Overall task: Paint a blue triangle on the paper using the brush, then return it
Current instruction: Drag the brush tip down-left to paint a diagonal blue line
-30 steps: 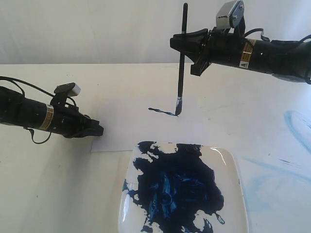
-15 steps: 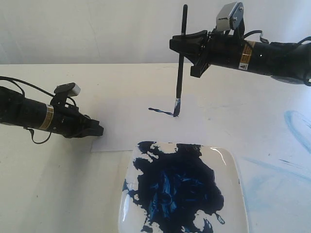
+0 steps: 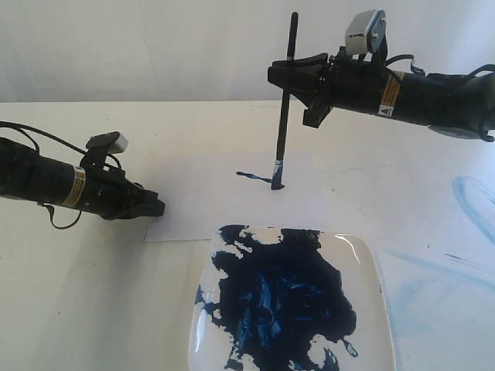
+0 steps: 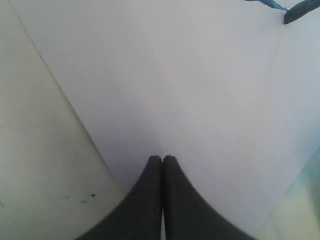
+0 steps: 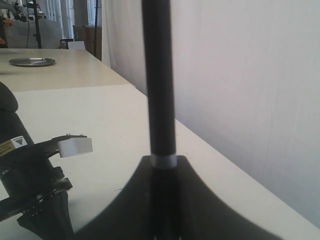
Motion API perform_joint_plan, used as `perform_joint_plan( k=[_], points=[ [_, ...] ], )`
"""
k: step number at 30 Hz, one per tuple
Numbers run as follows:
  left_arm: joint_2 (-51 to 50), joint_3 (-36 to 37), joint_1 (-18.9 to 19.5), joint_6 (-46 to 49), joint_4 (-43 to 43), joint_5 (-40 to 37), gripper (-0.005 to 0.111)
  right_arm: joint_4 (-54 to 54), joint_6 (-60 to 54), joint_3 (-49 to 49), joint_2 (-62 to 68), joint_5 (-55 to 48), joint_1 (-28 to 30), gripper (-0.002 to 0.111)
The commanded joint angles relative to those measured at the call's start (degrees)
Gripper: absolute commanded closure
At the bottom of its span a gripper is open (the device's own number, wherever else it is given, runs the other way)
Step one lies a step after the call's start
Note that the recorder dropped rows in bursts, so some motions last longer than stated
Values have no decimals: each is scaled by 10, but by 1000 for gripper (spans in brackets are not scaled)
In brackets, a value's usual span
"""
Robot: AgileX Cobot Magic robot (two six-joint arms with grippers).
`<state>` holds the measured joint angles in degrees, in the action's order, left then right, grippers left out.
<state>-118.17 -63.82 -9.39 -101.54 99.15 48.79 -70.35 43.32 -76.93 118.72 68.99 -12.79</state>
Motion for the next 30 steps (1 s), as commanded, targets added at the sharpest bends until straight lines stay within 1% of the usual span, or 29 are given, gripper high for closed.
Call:
perform_joint_plan(
  k=[1, 11, 30],
  points=[
    [0, -2, -1, 1, 8, -8, 107, 2, 4, 2, 2, 10, 2, 108],
    [0, -2, -1, 1, 8, -8, 107, 1, 5, 2, 2, 10, -1, 108],
    [0, -2, -1, 1, 8, -6, 107, 2, 5, 2, 2, 10, -50, 108]
  ],
)
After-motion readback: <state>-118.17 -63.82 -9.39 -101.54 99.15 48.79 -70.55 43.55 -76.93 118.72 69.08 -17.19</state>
